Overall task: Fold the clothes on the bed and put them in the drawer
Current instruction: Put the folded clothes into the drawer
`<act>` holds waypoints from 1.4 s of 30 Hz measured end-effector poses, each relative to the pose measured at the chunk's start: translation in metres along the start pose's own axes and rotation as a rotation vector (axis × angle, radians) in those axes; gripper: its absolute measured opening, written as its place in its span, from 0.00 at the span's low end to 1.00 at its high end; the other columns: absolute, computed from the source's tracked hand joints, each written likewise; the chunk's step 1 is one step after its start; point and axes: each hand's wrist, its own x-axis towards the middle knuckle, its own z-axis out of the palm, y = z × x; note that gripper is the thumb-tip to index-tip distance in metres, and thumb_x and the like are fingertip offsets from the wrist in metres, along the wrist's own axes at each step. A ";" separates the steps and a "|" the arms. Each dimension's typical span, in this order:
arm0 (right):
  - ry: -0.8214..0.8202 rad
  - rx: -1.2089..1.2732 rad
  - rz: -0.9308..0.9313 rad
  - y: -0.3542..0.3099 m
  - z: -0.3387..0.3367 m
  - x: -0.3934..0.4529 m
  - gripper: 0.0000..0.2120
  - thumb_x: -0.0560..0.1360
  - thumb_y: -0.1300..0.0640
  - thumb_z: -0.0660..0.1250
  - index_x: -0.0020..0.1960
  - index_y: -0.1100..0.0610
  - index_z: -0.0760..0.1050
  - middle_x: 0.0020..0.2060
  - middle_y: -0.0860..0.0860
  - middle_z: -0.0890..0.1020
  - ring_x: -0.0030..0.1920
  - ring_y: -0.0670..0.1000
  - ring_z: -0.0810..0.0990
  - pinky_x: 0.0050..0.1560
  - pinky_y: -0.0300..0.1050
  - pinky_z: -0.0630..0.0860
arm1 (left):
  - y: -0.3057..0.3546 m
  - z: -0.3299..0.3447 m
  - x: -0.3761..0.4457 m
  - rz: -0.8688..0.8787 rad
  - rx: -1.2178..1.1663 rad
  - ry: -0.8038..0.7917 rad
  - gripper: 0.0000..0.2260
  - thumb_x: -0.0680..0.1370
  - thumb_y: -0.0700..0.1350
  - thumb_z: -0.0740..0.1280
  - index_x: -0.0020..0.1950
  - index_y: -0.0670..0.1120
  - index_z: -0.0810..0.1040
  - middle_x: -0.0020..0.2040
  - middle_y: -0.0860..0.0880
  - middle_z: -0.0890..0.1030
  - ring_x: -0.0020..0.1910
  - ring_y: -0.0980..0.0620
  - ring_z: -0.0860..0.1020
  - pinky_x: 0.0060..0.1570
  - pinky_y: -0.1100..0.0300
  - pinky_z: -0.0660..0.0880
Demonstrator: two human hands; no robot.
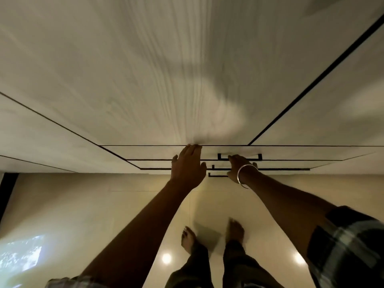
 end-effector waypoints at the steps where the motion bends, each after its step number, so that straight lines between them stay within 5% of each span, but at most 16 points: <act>1: 0.011 -0.032 -0.010 0.001 0.001 0.002 0.35 0.76 0.53 0.64 0.79 0.50 0.53 0.77 0.49 0.58 0.77 0.54 0.57 0.73 0.63 0.59 | 0.000 0.003 0.003 0.005 0.012 -0.011 0.28 0.81 0.51 0.63 0.79 0.48 0.59 0.78 0.49 0.62 0.78 0.49 0.58 0.71 0.41 0.64; 13: 0.108 -0.023 -0.087 0.010 0.028 -0.013 0.34 0.72 0.59 0.67 0.75 0.53 0.59 0.71 0.51 0.63 0.70 0.56 0.65 0.65 0.55 0.71 | 0.017 0.029 -0.001 -0.011 0.219 0.117 0.26 0.81 0.52 0.64 0.77 0.50 0.63 0.74 0.47 0.66 0.71 0.45 0.67 0.61 0.43 0.72; 17: 0.072 -0.092 -0.127 0.014 0.031 -0.028 0.31 0.72 0.53 0.68 0.72 0.54 0.62 0.70 0.51 0.64 0.69 0.56 0.66 0.63 0.54 0.71 | 0.019 0.030 -0.003 0.008 0.223 0.106 0.25 0.82 0.54 0.62 0.78 0.52 0.62 0.74 0.49 0.71 0.74 0.45 0.66 0.69 0.41 0.64; 21: -0.020 -0.145 -0.164 0.022 0.054 -0.054 0.34 0.72 0.52 0.67 0.75 0.54 0.58 0.73 0.51 0.61 0.71 0.57 0.63 0.66 0.56 0.68 | 0.028 0.029 -0.007 -0.094 0.162 0.007 0.11 0.82 0.51 0.63 0.62 0.54 0.80 0.59 0.51 0.79 0.59 0.47 0.78 0.66 0.44 0.68; 25: -0.113 -0.150 -0.293 0.046 0.078 -0.101 0.33 0.79 0.48 0.62 0.79 0.54 0.53 0.78 0.52 0.56 0.77 0.57 0.58 0.72 0.55 0.63 | 0.025 0.046 -0.049 -0.143 0.063 -0.071 0.09 0.80 0.50 0.66 0.59 0.55 0.83 0.56 0.52 0.81 0.55 0.46 0.79 0.63 0.44 0.71; 27: 0.078 -0.055 -0.445 0.064 0.082 -0.127 0.24 0.79 0.52 0.62 0.73 0.54 0.67 0.71 0.54 0.70 0.68 0.58 0.73 0.62 0.53 0.75 | 0.022 0.052 -0.068 -0.172 0.010 -0.086 0.11 0.79 0.51 0.68 0.60 0.55 0.82 0.57 0.51 0.82 0.56 0.46 0.79 0.63 0.43 0.71; 29: 0.511 0.017 -0.594 0.083 0.082 -0.146 0.17 0.73 0.57 0.68 0.62 0.57 0.78 0.56 0.55 0.81 0.51 0.57 0.82 0.43 0.49 0.81 | 0.024 0.055 -0.083 -0.202 -0.022 -0.116 0.11 0.79 0.51 0.69 0.60 0.55 0.83 0.57 0.51 0.83 0.56 0.46 0.80 0.63 0.45 0.72; 31: 0.793 0.050 -0.593 0.104 0.075 -0.149 0.17 0.72 0.53 0.69 0.59 0.58 0.80 0.53 0.56 0.82 0.49 0.57 0.82 0.43 0.50 0.81 | 0.024 0.056 -0.095 -0.221 -0.033 -0.157 0.10 0.78 0.51 0.70 0.59 0.55 0.83 0.56 0.51 0.84 0.56 0.47 0.80 0.61 0.47 0.73; 33: 0.666 0.030 -0.478 0.123 0.061 -0.146 0.25 0.74 0.42 0.65 0.66 0.55 0.77 0.64 0.57 0.78 0.61 0.58 0.78 0.59 0.56 0.77 | 0.023 0.056 -0.109 -0.231 -0.033 -0.180 0.11 0.77 0.53 0.70 0.59 0.56 0.83 0.55 0.51 0.84 0.56 0.48 0.80 0.61 0.50 0.73; 37: -0.007 0.008 -0.193 0.147 0.053 -0.141 0.30 0.76 0.29 0.52 0.74 0.38 0.63 0.74 0.47 0.68 0.72 0.54 0.68 0.71 0.55 0.66 | 0.024 0.057 -0.130 -0.234 -0.018 -0.193 0.11 0.76 0.55 0.71 0.58 0.57 0.84 0.54 0.53 0.85 0.55 0.50 0.80 0.56 0.57 0.73; 42: -0.017 -0.016 -0.220 0.145 0.077 -0.160 0.29 0.77 0.30 0.47 0.74 0.39 0.64 0.69 0.46 0.75 0.66 0.54 0.74 0.66 0.53 0.70 | 0.021 0.064 -0.152 -0.249 -0.064 -0.228 0.11 0.75 0.55 0.73 0.57 0.57 0.84 0.52 0.52 0.85 0.52 0.51 0.81 0.52 0.58 0.74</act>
